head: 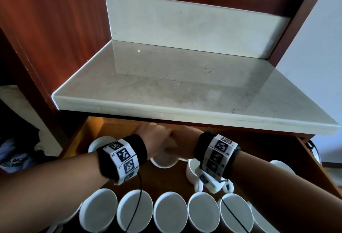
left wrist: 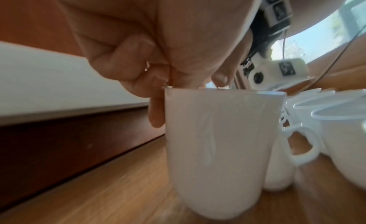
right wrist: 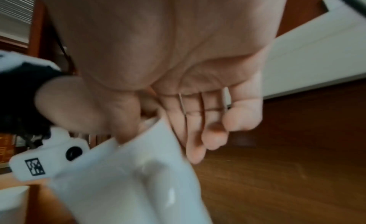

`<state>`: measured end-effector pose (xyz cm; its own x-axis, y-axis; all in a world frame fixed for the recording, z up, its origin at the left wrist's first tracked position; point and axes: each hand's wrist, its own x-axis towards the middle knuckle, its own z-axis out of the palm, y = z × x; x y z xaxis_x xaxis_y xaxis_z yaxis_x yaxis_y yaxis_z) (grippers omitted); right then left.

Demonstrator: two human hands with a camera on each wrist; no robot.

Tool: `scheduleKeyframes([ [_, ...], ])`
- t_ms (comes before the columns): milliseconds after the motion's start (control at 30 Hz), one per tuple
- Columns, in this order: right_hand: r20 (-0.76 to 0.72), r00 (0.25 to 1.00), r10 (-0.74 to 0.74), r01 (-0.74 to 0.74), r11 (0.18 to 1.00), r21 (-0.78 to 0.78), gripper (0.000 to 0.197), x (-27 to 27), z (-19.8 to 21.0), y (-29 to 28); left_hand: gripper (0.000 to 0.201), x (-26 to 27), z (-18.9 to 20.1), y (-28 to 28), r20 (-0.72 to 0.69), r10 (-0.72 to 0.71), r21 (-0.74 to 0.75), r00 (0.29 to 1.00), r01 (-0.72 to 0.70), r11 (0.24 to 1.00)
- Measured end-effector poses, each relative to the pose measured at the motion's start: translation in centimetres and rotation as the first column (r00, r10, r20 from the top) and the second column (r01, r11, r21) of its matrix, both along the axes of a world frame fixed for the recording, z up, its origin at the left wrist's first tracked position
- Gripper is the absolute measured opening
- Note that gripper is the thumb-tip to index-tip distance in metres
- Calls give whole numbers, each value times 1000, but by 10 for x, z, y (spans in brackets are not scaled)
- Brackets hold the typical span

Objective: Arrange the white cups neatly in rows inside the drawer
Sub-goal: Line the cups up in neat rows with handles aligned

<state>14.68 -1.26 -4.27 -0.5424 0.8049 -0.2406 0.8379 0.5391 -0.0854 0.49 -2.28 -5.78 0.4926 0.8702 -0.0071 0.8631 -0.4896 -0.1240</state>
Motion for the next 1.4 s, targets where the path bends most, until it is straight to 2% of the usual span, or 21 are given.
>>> scheduleKeyframes([
  [67, 36, 995, -91, 91, 996, -13, 29, -4, -3, 4, 20, 1, 3, -2, 102, -12, 9, 995, 11, 1000],
  [133, 23, 974, -224, 225, 973, -56, 26, -2, -5, 8, 25, -6, 0, 1, 205, 97, -58, 974, -86, 995],
  [233, -105, 895, -433, 409, 892, -189, 24, 2, -13, 9, 29, -16, -7, 10, 275, 371, -350, 887, -267, 898],
  [300, -152, 844, -514, 463, 842, -279, 24, 4, -17, 7, 24, -17, -13, 13, 303, 446, -489, 842, -264, 831],
  [367, -98, 877, -471, 436, 864, -250, 22, 2, -16, 5, 22, -12, -19, 15, 272, 421, -494, 865, -250, 833],
  [467, 7, 950, -312, 312, 950, -21, 26, -2, -17, 5, 22, -4, -30, 16, 176, 352, -443, 919, -245, 862],
  [533, 73, 969, -237, 236, 972, 20, 26, -5, -22, 8, 22, -3, -37, 16, 162, 314, -429, 936, -220, 876],
  [600, 104, 967, -231, 233, 973, -1, 26, -7, -29, 9, 27, -5, -40, 16, 180, 314, -455, 932, -205, 867],
  [667, 116, 963, -245, 249, 968, -20, 28, -8, -36, 12, 36, -14, -35, 18, 182, 364, -455, 913, -250, 855],
  [767, 192, 953, -234, 245, 969, -36, 28, -11, -42, 14, 46, -41, -22, 23, 81, 433, -328, 898, -386, 862],
  [833, 254, 939, -230, 250, 967, -47, 28, -12, -44, 14, 41, -65, -13, 23, -22, 482, -288, 876, -467, 836],
  [967, 313, 926, -212, 240, 969, -52, 29, -13, -41, 16, 31, -106, -11, 23, -202, 538, -325, 818, -574, 752],
  [1100, 361, 911, -197, 234, 971, -59, 30, -13, -39, 20, 31, -123, -21, 27, -275, 559, -371, 782, -622, 689],
  [1267, 378, 909, -175, 212, 976, -58, 28, -14, -43, 22, 31, -130, -35, 27, -394, 502, -329, 770, -628, 706],
  [1400, 374, 911, -174, 207, 977, -50, 30, -14, -48, 24, 33, -135, -35, 26, -352, 446, -345, 823, -557, 755],
])
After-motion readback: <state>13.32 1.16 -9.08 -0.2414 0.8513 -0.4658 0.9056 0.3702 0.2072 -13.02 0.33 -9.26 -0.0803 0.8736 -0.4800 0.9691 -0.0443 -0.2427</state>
